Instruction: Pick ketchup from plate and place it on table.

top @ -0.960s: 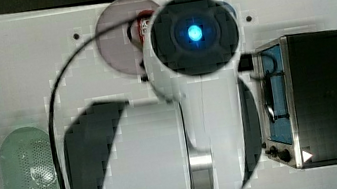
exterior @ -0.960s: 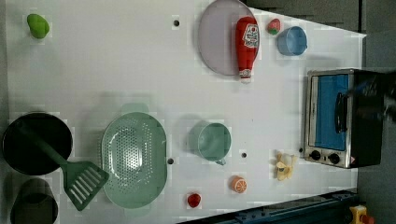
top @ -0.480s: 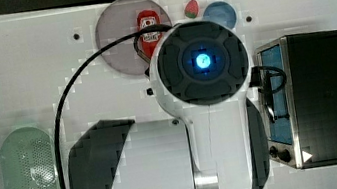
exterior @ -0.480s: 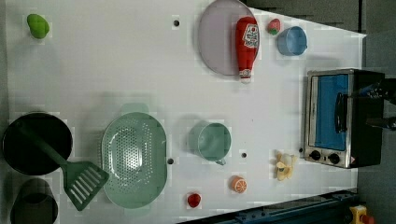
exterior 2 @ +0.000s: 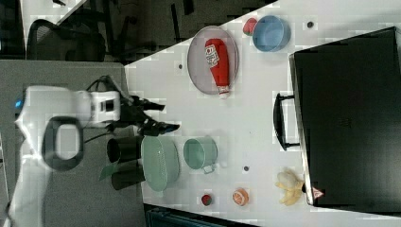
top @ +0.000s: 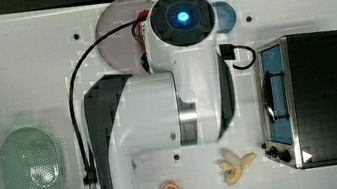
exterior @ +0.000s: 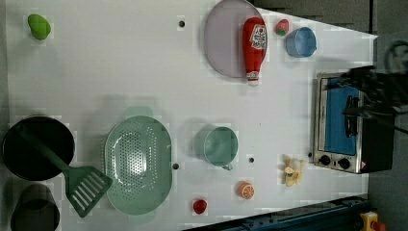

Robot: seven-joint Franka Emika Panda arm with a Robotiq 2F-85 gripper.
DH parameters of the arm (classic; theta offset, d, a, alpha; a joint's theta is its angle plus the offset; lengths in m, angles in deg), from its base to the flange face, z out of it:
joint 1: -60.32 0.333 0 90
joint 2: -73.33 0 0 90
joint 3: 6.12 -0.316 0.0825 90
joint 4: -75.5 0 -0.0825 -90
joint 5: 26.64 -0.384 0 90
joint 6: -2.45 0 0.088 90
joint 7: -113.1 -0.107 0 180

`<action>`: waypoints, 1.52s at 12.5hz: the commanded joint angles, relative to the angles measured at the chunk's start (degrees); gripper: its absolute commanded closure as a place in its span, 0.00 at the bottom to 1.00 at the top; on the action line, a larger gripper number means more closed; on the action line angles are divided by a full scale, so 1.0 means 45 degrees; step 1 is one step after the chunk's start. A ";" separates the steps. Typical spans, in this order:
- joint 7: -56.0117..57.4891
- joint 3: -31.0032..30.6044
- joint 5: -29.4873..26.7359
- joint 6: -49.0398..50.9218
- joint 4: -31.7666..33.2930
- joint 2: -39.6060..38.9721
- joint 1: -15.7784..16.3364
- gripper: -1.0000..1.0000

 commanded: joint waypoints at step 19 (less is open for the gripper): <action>0.7910 -0.0138 0.1115 -0.5444 -0.4070 -0.7829 0.0780 0.00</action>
